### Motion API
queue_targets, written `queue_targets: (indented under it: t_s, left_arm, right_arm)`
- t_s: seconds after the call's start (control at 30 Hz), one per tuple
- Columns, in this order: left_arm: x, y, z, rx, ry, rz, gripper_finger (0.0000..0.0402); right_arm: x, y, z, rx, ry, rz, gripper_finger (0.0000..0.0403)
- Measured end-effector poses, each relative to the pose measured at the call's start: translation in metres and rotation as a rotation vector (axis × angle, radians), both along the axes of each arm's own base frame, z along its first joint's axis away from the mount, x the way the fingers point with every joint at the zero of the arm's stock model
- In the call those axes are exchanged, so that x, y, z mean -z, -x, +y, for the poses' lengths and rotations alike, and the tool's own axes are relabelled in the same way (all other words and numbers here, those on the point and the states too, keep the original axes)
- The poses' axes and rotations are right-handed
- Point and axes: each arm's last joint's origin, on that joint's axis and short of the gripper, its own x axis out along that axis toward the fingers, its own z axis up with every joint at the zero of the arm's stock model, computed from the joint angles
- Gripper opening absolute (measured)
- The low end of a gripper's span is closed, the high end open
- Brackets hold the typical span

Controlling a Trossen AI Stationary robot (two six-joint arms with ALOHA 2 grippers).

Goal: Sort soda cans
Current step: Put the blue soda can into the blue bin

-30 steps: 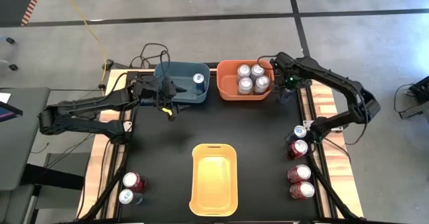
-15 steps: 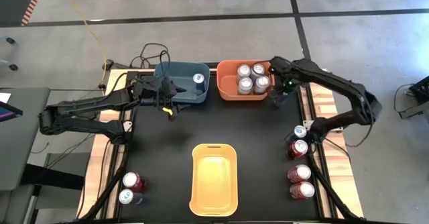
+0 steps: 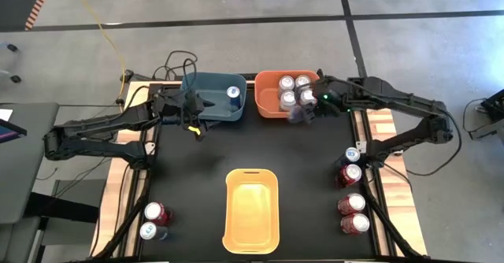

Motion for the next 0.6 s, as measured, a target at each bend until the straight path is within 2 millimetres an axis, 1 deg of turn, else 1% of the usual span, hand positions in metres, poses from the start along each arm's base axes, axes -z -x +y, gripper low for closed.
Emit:
queue_targets:
  t_s: [0.13, 0.2, 0.33, 0.47, 0.6]
  left_arm:
    - [-0.003, 0.004, -0.001, -0.030, -0.016, -0.005, 0.0343]
    - [-0.003, 0.005, 0.000, -0.039, -0.023, -0.001, 0.0343]
    - [-0.001, 0.004, 0.000, -0.032, -0.039, 0.021, 0.0343]
    - [0.000, 0.003, 0.000, -0.029, -0.044, 0.027, 0.0343]
    - [0.001, 0.003, -0.001, -0.007, -0.051, 0.048, 0.0343]
  right_arm:
    - [-0.003, -0.027, 0.002, -0.100, 0.090, -0.113, 0.0221]
    - [0.001, -0.043, 0.000, -0.148, 0.123, -0.128, 0.0221]
    - [0.014, -0.082, -0.011, -0.261, 0.177, -0.168, 0.0221]
    - [0.026, -0.122, -0.025, -0.337, 0.216, -0.151, 0.0221]
    - [0.037, -0.158, -0.032, -0.391, 0.252, -0.099, 0.0221]
